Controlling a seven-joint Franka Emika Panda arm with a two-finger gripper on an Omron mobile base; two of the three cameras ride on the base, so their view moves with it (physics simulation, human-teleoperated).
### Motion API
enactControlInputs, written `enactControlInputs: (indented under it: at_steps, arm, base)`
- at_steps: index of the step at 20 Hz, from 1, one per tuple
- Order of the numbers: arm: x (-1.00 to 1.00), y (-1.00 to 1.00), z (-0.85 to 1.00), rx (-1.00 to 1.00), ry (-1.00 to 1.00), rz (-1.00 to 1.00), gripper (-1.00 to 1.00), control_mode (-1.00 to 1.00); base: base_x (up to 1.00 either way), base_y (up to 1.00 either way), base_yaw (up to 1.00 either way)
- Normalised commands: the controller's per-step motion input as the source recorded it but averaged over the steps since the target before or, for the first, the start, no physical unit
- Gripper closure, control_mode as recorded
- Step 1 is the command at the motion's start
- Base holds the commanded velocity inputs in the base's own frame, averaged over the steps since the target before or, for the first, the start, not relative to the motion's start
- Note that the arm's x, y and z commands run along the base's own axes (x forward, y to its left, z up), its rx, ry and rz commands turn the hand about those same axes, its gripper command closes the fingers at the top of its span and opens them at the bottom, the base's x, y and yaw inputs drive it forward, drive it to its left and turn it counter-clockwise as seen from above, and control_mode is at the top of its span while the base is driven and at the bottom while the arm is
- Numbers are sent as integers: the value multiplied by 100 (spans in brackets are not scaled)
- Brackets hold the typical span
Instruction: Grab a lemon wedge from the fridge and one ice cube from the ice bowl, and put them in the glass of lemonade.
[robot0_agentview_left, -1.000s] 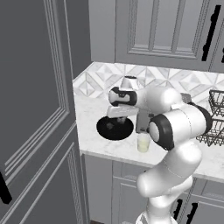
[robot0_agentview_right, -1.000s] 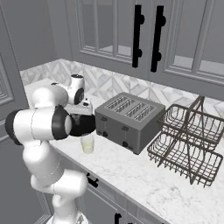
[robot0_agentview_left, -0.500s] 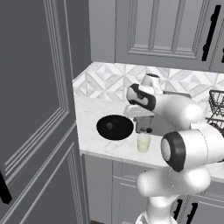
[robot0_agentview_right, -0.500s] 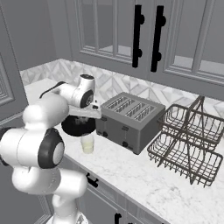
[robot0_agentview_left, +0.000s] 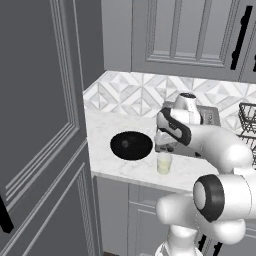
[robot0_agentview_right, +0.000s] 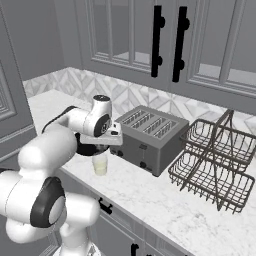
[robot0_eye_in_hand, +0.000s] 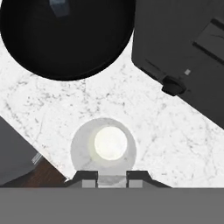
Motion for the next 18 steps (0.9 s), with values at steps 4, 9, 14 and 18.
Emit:
enactControlInputs:
  at_steps: [4,9,14,18]
  arm:
    - [54,0,-6,-4,0,0,100,-100]
    - [11,0,-16,0,0,0,100,-100]
    - [0,0,-20,0,0,0,100,-100]
    - [0,0,-4,0,0,0,100,-100]
  base:
    - [0,0,0]
    - [0,0,0]
    - [0,0,0]
    - [0,0,0]
